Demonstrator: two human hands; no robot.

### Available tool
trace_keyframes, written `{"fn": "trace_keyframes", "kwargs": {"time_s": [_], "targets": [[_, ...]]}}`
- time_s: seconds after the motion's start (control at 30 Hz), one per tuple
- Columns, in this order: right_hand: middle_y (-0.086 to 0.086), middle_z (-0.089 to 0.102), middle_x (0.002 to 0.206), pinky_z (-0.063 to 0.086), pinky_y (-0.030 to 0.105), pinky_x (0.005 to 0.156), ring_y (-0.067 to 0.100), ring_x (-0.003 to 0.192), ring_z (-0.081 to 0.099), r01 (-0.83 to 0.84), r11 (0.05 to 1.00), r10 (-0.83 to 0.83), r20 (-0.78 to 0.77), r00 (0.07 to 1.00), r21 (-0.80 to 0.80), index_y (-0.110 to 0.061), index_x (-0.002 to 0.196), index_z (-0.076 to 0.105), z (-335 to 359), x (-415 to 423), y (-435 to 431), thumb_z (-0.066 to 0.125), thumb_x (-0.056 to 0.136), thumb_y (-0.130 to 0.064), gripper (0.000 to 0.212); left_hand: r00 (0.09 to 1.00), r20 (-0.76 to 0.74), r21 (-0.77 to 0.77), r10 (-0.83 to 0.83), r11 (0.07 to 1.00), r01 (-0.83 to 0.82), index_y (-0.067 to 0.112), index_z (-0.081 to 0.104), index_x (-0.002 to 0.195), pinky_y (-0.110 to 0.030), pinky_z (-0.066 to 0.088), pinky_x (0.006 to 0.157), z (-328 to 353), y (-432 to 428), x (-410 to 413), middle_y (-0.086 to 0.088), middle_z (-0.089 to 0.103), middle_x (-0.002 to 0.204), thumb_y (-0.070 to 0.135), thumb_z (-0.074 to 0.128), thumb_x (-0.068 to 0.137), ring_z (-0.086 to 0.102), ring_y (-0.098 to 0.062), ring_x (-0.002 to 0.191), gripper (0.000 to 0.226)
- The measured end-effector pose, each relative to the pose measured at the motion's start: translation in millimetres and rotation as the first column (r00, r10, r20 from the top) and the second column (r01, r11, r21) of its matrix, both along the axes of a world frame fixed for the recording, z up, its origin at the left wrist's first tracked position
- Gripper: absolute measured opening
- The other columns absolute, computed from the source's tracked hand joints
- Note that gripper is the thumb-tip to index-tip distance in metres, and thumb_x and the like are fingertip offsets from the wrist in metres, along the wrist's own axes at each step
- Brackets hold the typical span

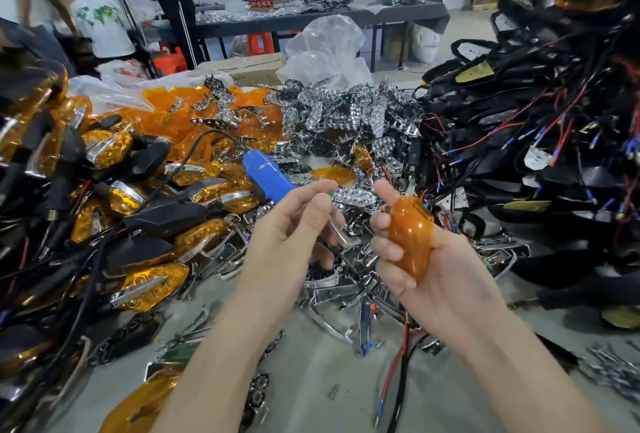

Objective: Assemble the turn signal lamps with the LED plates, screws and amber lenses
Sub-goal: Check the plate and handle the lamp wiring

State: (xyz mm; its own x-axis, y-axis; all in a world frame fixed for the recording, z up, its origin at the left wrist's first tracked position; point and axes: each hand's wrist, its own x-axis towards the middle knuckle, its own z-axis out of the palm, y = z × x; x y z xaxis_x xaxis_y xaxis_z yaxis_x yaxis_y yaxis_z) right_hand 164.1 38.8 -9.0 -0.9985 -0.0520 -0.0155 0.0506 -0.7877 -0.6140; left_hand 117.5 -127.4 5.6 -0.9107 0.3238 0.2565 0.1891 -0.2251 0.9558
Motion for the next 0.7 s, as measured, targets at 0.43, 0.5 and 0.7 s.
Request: {"fn": "trace_keyframes", "kwargs": {"time_s": [0.43, 0.5, 0.7], "targets": [[-0.001, 0.052, 0.077, 0.022, 0.021, 0.041, 0.008, 0.049, 0.039, -0.179, 0.984, 0.177, 0.106, 0.979, 0.011, -0.012, 0.122, 0.075, 4.1, 3.3, 2.2, 0.044, 0.099, -0.036, 0.045, 0.999, -0.004, -0.002, -0.052, 0.999, 0.052, 0.034, 0.077, 0.107, -0.022, 0.054, 0.069, 1.2, 8.7, 7.0, 0.011, 0.071, 0.083, 0.043, 0.069, 0.085, 0.062, -0.008, 0.073, 0.025], [-0.001, 0.049, 0.076, 0.021, 0.022, 0.04, 0.008, 0.046, 0.035, -0.203, 0.979, 0.202, 0.101, 0.974, 0.0, -0.01, 0.114, 0.076, 3.3, 2.9, 1.4, 0.04, 0.101, -0.054, 0.058, 0.998, 0.021, 0.039, -0.052, 0.998, 0.051, 0.03, 0.078, 0.104, -0.021, 0.054, 0.07, 1.7, 10.1, 7.7, 0.007, 0.074, 0.084, 0.043, 0.068, 0.079, 0.065, -0.008, 0.074, 0.029], [-0.001, 0.049, 0.077, 0.02, 0.024, 0.041, 0.009, 0.047, 0.034, -0.182, 0.979, 0.179, 0.036, 0.983, 0.091, -0.013, 0.097, 0.078, 4.2, 1.7, -0.7, 0.047, 0.093, -0.07, 0.065, 0.986, 0.084, 0.095, -0.147, 0.986, 0.139, 0.019, 0.077, 0.104, -0.028, 0.058, 0.077, 0.1, 10.6, 9.2, -0.001, 0.073, 0.081, 0.036, 0.068, 0.082, 0.072, -0.019, 0.084, 0.029]]}}
